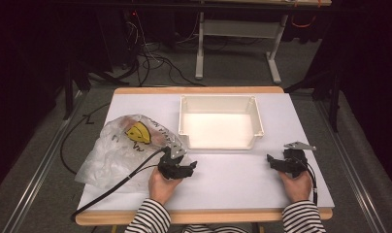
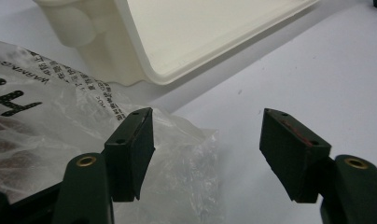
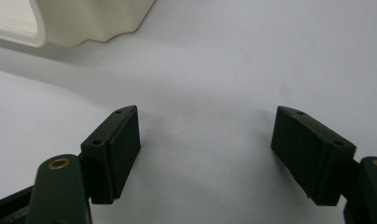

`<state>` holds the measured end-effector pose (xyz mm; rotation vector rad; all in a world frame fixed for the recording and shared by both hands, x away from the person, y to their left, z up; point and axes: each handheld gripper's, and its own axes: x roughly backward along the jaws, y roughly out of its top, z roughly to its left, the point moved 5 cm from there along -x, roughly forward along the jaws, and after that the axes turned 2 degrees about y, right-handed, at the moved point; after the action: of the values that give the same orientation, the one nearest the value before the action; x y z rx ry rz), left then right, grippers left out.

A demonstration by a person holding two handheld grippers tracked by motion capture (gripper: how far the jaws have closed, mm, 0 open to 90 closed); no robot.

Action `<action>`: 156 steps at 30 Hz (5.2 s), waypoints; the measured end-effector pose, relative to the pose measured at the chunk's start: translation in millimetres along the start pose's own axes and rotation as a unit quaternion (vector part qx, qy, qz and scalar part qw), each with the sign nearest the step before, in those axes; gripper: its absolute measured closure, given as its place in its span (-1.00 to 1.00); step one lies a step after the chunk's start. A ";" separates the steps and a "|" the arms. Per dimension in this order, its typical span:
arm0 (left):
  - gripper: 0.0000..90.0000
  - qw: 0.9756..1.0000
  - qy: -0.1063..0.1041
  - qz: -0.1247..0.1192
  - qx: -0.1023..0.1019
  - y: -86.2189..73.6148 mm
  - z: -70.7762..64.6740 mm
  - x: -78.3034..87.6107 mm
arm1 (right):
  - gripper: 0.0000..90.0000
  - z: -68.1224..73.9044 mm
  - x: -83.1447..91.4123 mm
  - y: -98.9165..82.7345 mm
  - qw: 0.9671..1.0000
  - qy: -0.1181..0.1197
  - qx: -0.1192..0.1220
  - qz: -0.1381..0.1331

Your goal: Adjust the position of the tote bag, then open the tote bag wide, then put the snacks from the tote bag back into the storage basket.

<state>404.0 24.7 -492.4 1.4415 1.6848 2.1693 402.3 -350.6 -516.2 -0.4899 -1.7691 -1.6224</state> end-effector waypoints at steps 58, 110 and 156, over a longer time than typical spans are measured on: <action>-0.49 0.986 0.154 -0.006 0.061 -14.4 114.1 101.6 | -0.46 0.2 -0.1 0.2 1.000 0.000 -0.001 0.002; 1.00 0.996 0.034 0.069 0.054 -67.4 87.4 57.5 | -0.06 61.1 15.5 6.5 0.992 0.108 0.057 -0.034; 1.00 0.998 -0.022 0.032 0.050 -68.9 44.3 68.5 | 0.49 218.9 -38.4 40.6 0.957 0.252 0.143 0.005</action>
<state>362.0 122.2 -503.9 1.5773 1.7798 2.0955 407.2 -124.8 -512.3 0.0526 -1.5627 -1.3040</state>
